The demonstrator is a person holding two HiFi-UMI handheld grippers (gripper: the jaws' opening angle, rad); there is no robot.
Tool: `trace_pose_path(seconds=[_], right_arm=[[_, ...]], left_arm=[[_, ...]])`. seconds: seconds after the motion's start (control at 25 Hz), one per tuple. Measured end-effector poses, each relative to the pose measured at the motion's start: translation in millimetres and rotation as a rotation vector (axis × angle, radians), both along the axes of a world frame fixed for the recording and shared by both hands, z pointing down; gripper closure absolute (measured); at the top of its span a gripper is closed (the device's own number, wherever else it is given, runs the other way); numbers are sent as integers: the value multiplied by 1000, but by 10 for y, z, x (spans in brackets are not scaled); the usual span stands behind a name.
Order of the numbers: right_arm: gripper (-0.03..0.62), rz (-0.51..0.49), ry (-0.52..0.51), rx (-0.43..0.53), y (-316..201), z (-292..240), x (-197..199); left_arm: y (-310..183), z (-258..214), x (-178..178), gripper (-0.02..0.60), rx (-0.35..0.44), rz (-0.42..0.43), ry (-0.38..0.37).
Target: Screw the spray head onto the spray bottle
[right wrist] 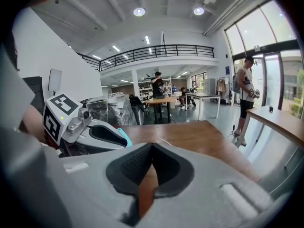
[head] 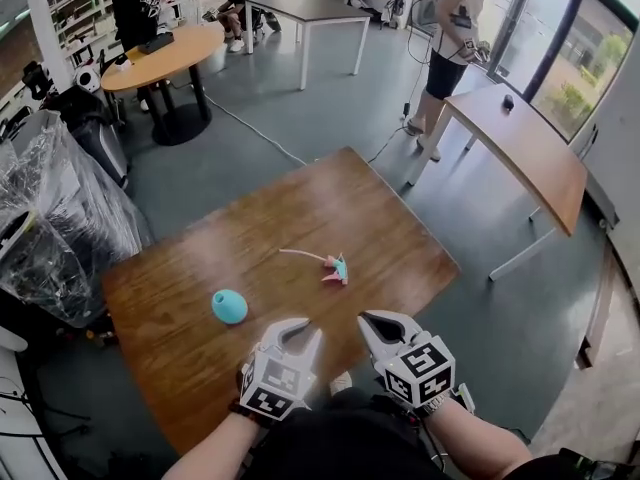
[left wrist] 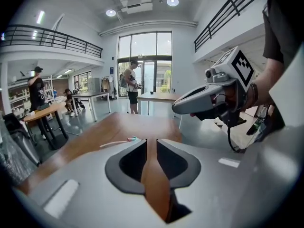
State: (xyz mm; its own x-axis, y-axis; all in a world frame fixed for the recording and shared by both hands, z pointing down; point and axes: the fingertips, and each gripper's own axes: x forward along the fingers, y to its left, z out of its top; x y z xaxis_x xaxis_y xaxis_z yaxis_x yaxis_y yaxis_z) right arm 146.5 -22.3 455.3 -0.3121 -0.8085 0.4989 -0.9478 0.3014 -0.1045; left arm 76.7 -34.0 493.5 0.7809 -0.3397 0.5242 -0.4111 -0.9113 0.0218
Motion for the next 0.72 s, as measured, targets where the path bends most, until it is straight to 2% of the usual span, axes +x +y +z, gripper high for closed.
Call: trace_pose_path(seconds=[0.28, 0.72], right_arm=[[602, -35, -1, -38, -209, 131, 170], [602, -108, 1, -96, -291, 336, 585]], left_arm=[[-362, 388, 180, 491, 2, -15, -94], [-753, 1160, 609, 474, 27, 44, -289]])
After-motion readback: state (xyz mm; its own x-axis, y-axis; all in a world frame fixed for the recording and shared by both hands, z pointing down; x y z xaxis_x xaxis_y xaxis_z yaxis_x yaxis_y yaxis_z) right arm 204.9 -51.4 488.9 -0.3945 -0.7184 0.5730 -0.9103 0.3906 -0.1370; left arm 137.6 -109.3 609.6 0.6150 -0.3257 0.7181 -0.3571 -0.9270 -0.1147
